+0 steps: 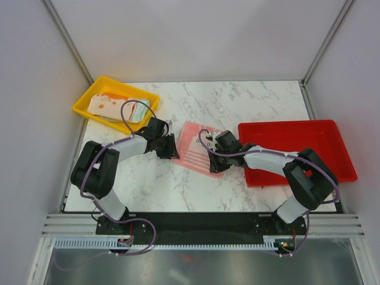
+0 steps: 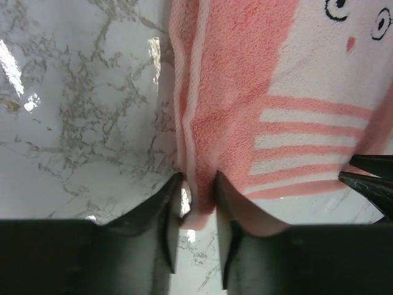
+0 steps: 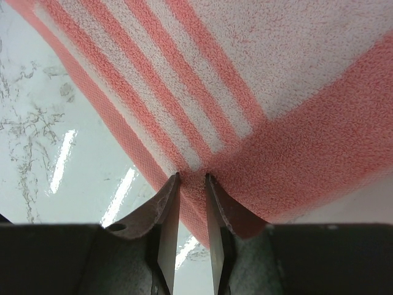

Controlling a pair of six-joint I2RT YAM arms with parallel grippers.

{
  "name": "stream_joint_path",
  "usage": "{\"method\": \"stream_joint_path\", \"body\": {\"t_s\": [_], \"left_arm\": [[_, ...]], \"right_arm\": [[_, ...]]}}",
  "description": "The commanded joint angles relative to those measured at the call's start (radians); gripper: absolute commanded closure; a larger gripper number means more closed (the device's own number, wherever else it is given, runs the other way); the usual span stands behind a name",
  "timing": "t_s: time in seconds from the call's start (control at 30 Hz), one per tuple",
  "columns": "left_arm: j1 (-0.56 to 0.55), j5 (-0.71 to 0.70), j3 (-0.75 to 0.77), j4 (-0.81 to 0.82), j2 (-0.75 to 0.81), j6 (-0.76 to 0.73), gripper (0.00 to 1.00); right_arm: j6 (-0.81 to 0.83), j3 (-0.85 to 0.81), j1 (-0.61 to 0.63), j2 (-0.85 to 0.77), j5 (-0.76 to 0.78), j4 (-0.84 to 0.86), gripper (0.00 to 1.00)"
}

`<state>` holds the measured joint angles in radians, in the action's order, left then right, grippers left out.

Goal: Fold and stack the towels
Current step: Fold the towel

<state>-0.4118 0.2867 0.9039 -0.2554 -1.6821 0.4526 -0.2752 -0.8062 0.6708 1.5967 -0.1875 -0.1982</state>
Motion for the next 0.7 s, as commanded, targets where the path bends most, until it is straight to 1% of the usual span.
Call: {"method": "stream_joint_path", "body": {"t_s": [0.0, 0.07, 0.1, 0.2, 0.27, 0.33, 0.37, 0.47, 0.5, 0.53, 0.57, 0.6, 0.63, 0.67], "left_arm": [[-0.004, -0.021, -0.01, -0.03, 0.008, -0.003, 0.72], [-0.004, -0.034, -0.037, -0.057, 0.034, 0.006, 0.81], [-0.004, -0.053, -0.051, -0.067, 0.074, 0.009, 0.87], [-0.005, -0.083, -0.114, -0.099, 0.142, 0.029, 0.94], [-0.005, -0.08, -0.173, -0.102, 0.218, 0.041, 0.96], [-0.008, -0.08, -0.21, -0.102, 0.286, 0.041, 0.96], [-0.01, -0.058, -0.239, -0.104, 0.304, 0.081, 0.98], [-0.019, -0.06, -0.278, -0.111, 0.381, 0.115, 0.98], [-0.019, -0.054, -0.28, -0.116, 0.393, 0.116, 0.95], [-0.019, -0.052, -0.277, -0.126, 0.401, 0.118, 0.89], [-0.019, -0.061, -0.243, -0.143, 0.404, 0.107, 0.81], [-0.019, -0.078, -0.217, -0.162, 0.401, 0.101, 0.59], [-0.019, -0.102, -0.188, -0.207, 0.395, 0.089, 0.53], [-0.018, -0.127, -0.119, -0.228, 0.377, 0.052, 0.5]], "right_arm": [[0.013, 0.016, 0.009, -0.03, -0.016, -0.024, 0.69], [0.011, 0.012, 0.012, -0.037, -0.021, -0.024, 0.69], [0.01, 0.012, 0.013, -0.037, -0.023, -0.024, 0.69], [0.008, 0.009, 0.019, -0.047, -0.032, -0.024, 0.67], [0.01, 0.004, 0.026, -0.04, -0.041, -0.026, 0.67], [0.014, 0.009, 0.03, -0.041, -0.044, -0.026, 0.66], [0.017, 0.012, 0.03, -0.046, -0.043, -0.024, 0.65], [0.022, 0.022, 0.03, -0.061, -0.058, -0.029, 0.64], [0.025, 0.024, 0.032, -0.066, -0.064, -0.03, 0.62], [0.027, 0.016, 0.03, -0.07, -0.07, -0.035, 0.62], [0.024, 0.007, 0.03, -0.084, -0.084, -0.053, 0.59], [0.019, -0.005, 0.03, -0.09, -0.09, -0.066, 0.57], [0.013, -0.039, 0.03, -0.098, -0.096, -0.076, 0.56], [0.008, -0.06, 0.029, -0.115, -0.099, -0.099, 0.54]]}}
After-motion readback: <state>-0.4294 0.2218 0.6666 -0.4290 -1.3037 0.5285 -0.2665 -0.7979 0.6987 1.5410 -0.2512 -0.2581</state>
